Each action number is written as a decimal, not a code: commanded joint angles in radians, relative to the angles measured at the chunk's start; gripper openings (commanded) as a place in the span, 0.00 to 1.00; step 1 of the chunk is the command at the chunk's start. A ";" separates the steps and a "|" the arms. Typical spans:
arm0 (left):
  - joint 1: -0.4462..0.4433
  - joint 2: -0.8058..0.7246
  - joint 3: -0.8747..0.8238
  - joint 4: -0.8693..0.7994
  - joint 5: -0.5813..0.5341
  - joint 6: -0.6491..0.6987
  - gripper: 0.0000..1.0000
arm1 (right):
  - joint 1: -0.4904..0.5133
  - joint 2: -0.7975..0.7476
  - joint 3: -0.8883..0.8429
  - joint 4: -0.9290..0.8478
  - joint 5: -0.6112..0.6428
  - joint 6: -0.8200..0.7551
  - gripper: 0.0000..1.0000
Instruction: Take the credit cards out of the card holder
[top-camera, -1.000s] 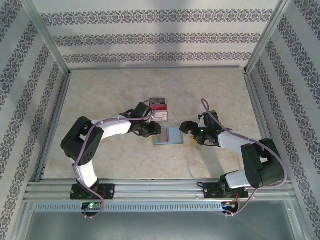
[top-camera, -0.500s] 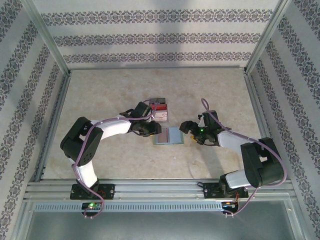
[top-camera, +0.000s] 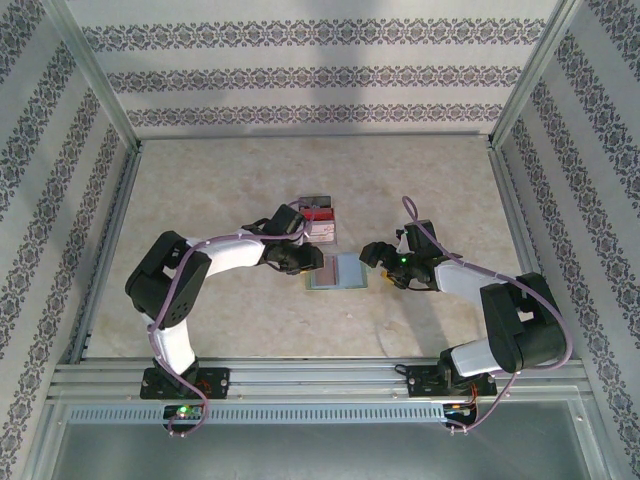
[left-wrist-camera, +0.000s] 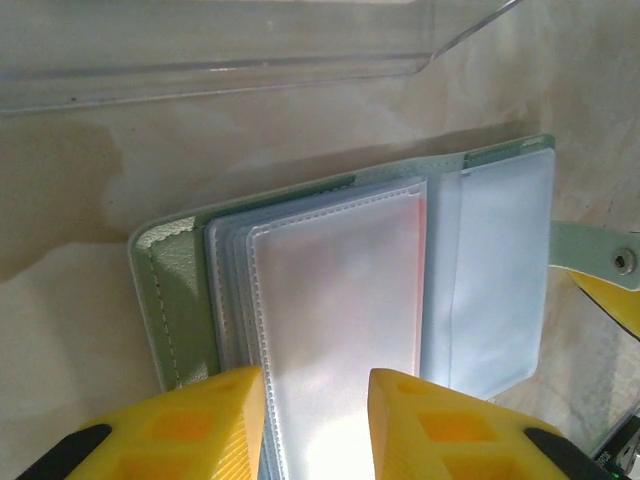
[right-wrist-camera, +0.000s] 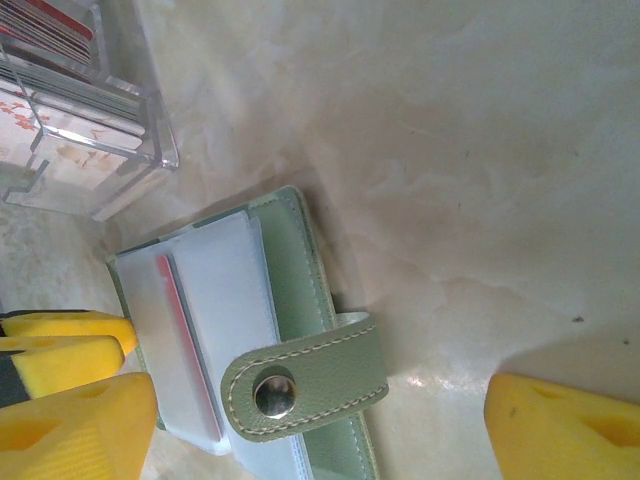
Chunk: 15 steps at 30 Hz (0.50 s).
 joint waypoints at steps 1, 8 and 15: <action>-0.021 0.019 0.020 -0.015 -0.003 0.022 0.33 | 0.040 0.053 0.016 0.115 -0.063 0.004 0.85; -0.031 0.018 0.027 0.008 0.011 0.014 0.33 | 0.051 0.058 0.023 0.131 -0.077 0.005 0.83; -0.040 0.013 0.045 0.009 0.015 0.012 0.33 | 0.069 0.076 0.041 0.158 -0.103 0.008 0.78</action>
